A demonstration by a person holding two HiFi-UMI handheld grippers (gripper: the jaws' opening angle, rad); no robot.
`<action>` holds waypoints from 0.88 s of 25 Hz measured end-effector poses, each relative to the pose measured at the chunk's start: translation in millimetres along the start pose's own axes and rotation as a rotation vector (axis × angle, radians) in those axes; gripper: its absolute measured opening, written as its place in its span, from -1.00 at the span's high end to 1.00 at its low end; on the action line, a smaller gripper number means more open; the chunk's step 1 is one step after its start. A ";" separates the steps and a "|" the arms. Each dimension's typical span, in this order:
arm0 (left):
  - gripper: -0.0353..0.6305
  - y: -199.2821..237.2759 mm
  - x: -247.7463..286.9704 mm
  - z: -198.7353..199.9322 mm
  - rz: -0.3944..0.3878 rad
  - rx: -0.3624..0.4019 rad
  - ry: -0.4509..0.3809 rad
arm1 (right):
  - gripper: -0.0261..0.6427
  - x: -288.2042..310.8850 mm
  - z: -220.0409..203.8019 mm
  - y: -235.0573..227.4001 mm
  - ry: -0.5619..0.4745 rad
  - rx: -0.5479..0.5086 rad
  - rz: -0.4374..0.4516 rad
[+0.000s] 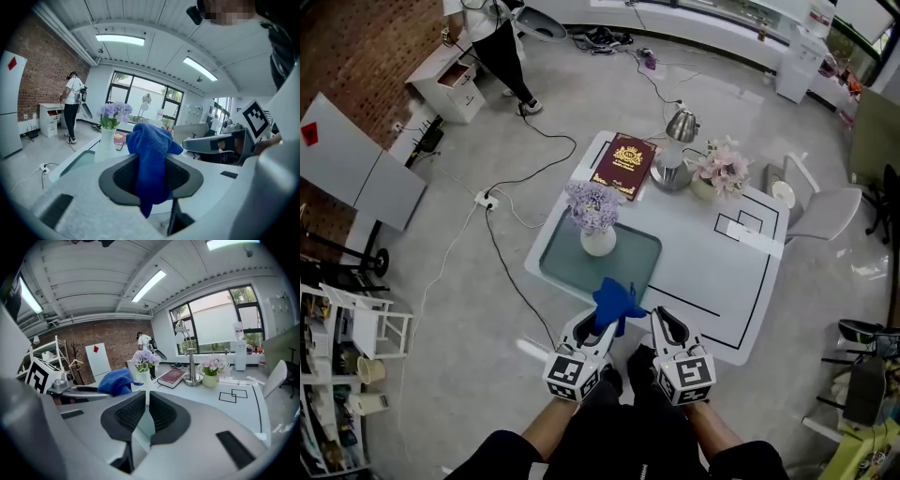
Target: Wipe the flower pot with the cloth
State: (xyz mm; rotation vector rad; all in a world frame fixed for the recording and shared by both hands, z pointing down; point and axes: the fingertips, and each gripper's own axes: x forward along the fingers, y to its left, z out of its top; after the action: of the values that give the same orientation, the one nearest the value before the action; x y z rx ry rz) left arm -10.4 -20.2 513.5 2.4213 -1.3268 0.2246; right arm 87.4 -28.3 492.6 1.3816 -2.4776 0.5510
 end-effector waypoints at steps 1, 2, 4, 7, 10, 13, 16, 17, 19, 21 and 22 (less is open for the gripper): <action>0.48 0.4 -5.0 2.3 -0.003 0.004 -0.007 | 0.83 -3.4 3.0 6.5 -0.013 -0.004 -0.007; 0.48 1.1 -10.6 5.1 -0.004 0.009 -0.013 | 0.83 -6.8 6.1 13.1 -0.027 -0.010 -0.015; 0.48 3.3 -21.9 11.8 -0.004 0.018 -0.030 | 0.85 -12.7 12.0 24.3 -0.056 -0.025 -0.036; 0.48 7.3 -37.2 22.6 -0.011 0.042 -0.054 | 0.87 -17.3 18.7 38.0 -0.088 -0.054 -0.064; 0.48 10.3 -56.8 28.4 -0.024 0.068 -0.067 | 0.89 -22.2 21.5 55.9 -0.103 -0.068 -0.078; 0.48 13.7 -70.6 29.8 -0.041 0.076 -0.077 | 0.89 -25.6 22.5 69.3 -0.111 -0.073 -0.089; 0.48 16.9 -78.8 28.5 -0.057 0.079 -0.085 | 0.89 -28.4 22.5 78.8 -0.124 -0.074 -0.104; 0.48 17.0 -81.8 27.4 -0.062 0.081 -0.086 | 0.89 -30.2 22.0 82.3 -0.127 -0.076 -0.109; 0.48 16.1 -87.4 24.8 -0.075 0.086 -0.086 | 0.89 -34.4 19.8 88.6 -0.135 -0.075 -0.118; 0.48 14.3 -92.4 24.1 -0.088 0.092 -0.092 | 0.89 -38.2 17.2 93.5 -0.144 -0.071 -0.128; 0.48 13.5 -95.1 24.3 -0.091 0.095 -0.097 | 0.89 -39.9 15.7 95.8 -0.148 -0.067 -0.132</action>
State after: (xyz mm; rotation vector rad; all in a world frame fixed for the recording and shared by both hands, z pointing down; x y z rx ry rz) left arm -74.4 37.7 464.9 2.5950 -1.2683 0.1512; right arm 25.8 41.0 443.4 1.5976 -2.4678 0.3457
